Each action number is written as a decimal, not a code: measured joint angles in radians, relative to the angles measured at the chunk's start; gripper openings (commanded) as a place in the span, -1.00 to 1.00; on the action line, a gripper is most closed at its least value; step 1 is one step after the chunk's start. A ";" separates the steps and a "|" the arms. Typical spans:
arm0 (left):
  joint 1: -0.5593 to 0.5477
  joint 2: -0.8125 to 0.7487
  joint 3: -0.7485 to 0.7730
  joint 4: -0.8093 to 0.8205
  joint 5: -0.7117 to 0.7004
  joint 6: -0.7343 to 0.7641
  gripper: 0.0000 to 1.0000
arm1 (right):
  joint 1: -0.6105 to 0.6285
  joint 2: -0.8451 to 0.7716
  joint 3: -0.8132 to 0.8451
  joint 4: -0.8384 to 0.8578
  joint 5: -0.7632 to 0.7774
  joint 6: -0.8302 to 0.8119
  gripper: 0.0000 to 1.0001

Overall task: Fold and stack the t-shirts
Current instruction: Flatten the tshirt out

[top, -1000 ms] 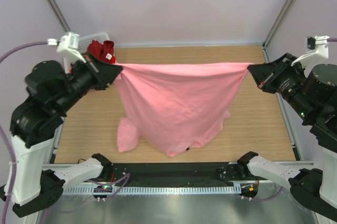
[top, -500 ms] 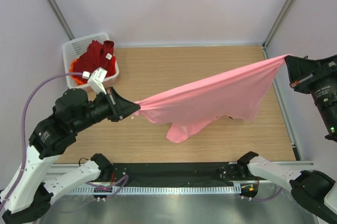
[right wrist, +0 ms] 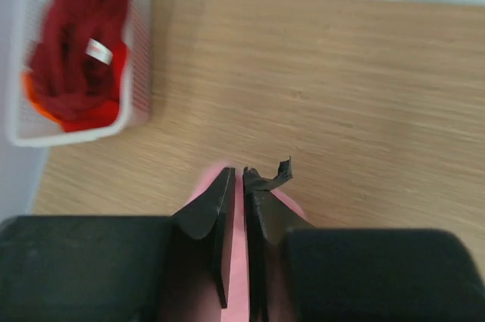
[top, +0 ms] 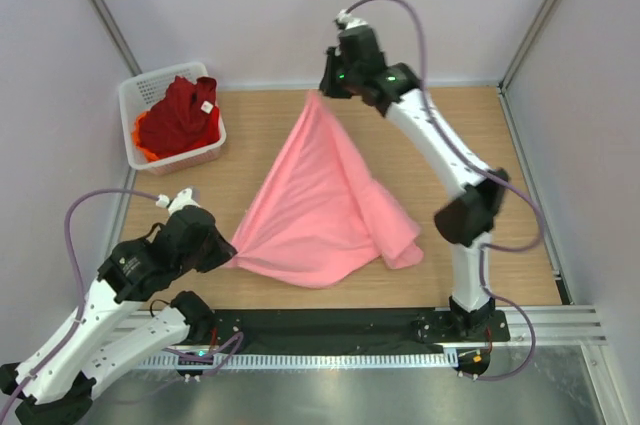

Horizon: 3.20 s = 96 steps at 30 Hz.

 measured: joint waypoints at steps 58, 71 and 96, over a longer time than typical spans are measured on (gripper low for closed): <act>0.027 0.377 0.341 0.007 -0.237 0.248 0.06 | 0.184 -0.528 -0.596 -0.280 0.154 0.327 -0.98; 0.030 0.428 0.404 0.032 -0.280 0.322 0.04 | 0.172 -0.638 -0.555 -0.303 0.215 0.345 -0.98; 0.063 0.570 0.163 0.036 -0.051 0.231 0.40 | -0.049 -0.339 -0.807 -0.236 -0.082 0.121 0.12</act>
